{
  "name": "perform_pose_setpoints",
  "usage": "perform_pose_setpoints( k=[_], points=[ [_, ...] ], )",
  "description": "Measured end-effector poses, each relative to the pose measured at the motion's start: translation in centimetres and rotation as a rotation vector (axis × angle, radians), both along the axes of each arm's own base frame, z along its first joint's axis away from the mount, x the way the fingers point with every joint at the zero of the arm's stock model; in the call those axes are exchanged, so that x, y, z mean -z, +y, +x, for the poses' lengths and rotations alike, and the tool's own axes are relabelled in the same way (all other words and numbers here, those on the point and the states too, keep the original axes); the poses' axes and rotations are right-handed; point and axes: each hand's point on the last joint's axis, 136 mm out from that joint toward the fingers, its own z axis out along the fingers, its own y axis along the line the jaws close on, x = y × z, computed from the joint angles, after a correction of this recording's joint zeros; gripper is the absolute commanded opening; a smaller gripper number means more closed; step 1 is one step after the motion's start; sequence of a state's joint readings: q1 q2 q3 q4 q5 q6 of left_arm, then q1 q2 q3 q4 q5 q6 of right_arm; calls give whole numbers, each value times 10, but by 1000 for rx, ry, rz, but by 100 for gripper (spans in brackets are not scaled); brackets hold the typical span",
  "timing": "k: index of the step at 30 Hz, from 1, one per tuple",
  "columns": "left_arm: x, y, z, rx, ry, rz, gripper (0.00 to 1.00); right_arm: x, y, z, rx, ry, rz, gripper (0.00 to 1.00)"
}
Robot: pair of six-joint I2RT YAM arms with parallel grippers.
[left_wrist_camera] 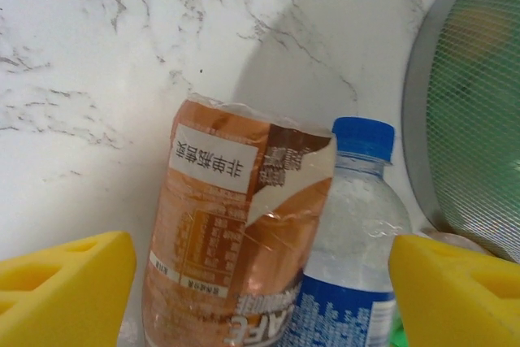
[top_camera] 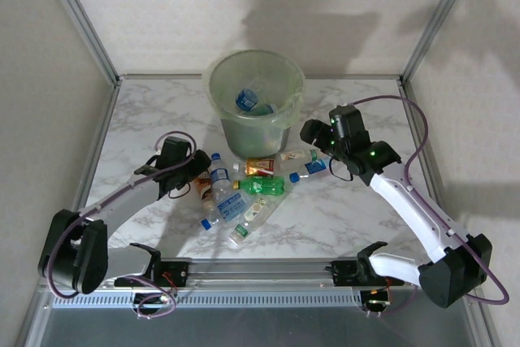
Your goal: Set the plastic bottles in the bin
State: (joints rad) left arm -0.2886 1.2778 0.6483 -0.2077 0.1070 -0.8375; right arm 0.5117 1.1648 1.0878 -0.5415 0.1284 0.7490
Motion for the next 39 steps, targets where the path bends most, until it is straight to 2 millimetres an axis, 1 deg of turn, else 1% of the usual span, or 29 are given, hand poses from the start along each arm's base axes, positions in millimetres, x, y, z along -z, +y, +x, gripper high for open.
perform_pose_setpoints(
  k=[5, 11, 18, 21, 31, 36, 38, 39],
  points=[
    [18, 0, -1, 1, 46, 17, 80, 5, 1, 0, 1, 3, 5, 84],
    [30, -1, 1, 4, 71, 25, 79, 15, 3, -3, -13, 24, 12, 84],
    [44, 3, 1, -6, 99, 61, 74, 14, 7, -2, -19, 21, 34, 84],
    [48, 7, 0, -13, 112, 82, 70, 17, 8, -2, -22, 26, 41, 84],
    [46, 13, -2, -24, 112, 113, 62, 16, 10, -2, -28, 21, 53, 82],
    [32, 14, 0, -33, 83, 116, 60, 16, 15, -4, -48, 25, 64, 81],
    [22, 14, 3, -35, 62, 111, 60, 14, 21, -6, -70, 20, 68, 81],
    [15, 14, 4, -36, 46, 106, 60, 13, 28, -9, -94, 13, 70, 81]
  ],
)
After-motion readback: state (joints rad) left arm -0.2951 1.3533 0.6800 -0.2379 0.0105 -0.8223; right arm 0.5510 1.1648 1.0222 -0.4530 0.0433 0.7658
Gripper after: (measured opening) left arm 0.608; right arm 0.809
